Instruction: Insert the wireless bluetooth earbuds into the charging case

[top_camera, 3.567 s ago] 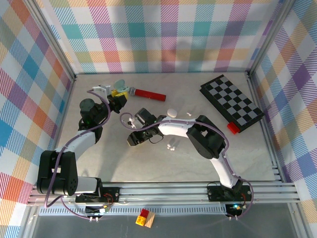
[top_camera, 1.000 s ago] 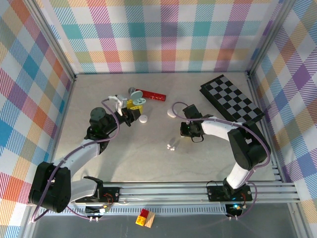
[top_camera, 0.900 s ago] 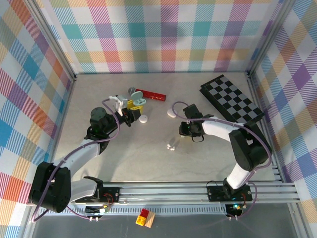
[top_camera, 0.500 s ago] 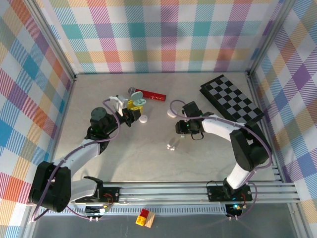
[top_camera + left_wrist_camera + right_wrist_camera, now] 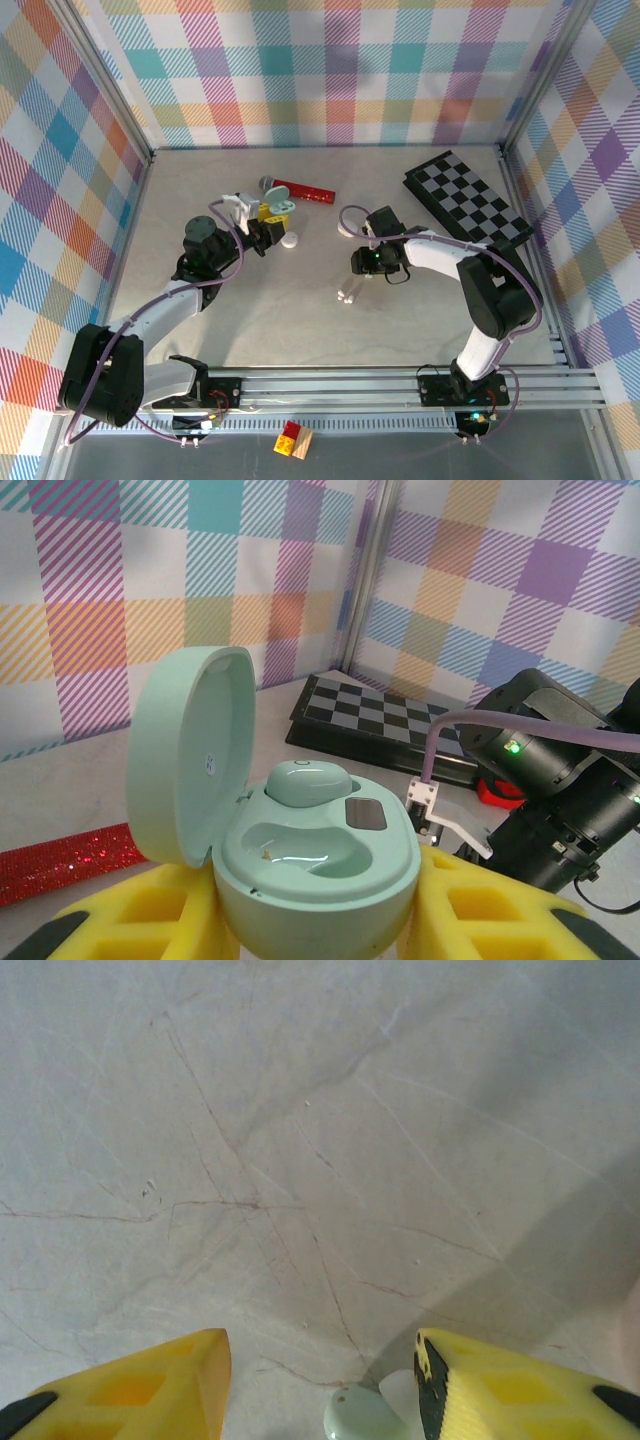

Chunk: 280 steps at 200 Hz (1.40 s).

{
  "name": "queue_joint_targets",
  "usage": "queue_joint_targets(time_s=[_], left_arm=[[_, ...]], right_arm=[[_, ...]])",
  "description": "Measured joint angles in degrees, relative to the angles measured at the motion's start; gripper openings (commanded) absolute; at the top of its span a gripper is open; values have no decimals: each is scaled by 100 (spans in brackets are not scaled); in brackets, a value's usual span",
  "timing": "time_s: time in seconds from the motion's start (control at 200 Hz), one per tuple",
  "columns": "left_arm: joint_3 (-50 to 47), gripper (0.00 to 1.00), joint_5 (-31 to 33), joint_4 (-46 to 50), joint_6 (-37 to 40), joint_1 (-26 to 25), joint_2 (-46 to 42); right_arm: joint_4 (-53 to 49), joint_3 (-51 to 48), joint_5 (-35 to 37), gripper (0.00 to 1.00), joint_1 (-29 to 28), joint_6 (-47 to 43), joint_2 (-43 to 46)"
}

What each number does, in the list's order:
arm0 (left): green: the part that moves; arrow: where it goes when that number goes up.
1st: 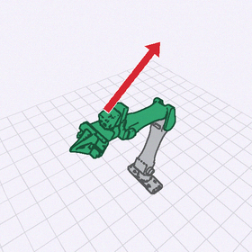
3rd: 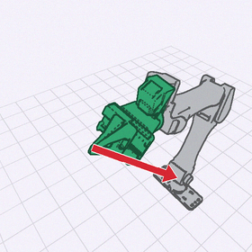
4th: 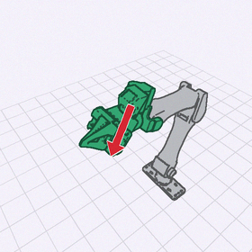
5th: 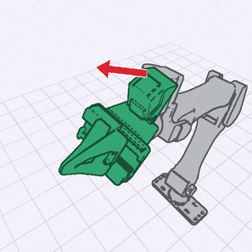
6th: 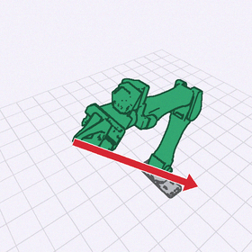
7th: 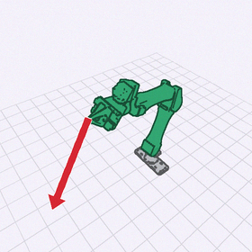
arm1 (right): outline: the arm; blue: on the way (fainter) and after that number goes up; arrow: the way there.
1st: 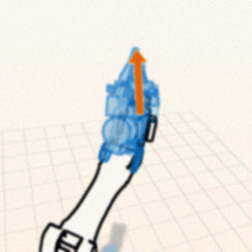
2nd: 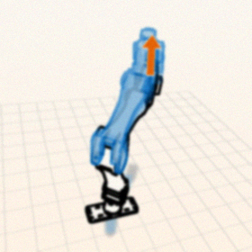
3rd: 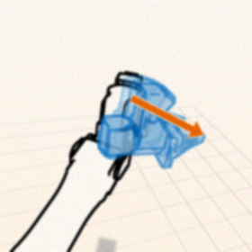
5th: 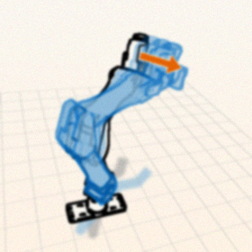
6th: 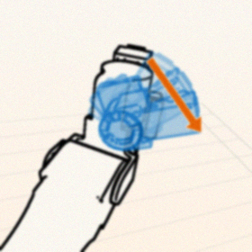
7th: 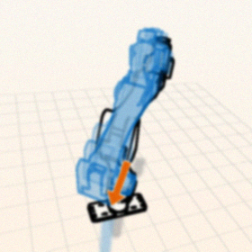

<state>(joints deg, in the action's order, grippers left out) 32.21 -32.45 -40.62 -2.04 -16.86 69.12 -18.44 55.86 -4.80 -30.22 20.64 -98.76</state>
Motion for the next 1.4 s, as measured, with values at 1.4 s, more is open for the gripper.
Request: queue_joint_targets(time_s=[1.4], left_arm=[[0, 37, 0, 7, 20, -26, 46]], right_arm=[[-310, -90, -61, 57, -164, -341, 96]])
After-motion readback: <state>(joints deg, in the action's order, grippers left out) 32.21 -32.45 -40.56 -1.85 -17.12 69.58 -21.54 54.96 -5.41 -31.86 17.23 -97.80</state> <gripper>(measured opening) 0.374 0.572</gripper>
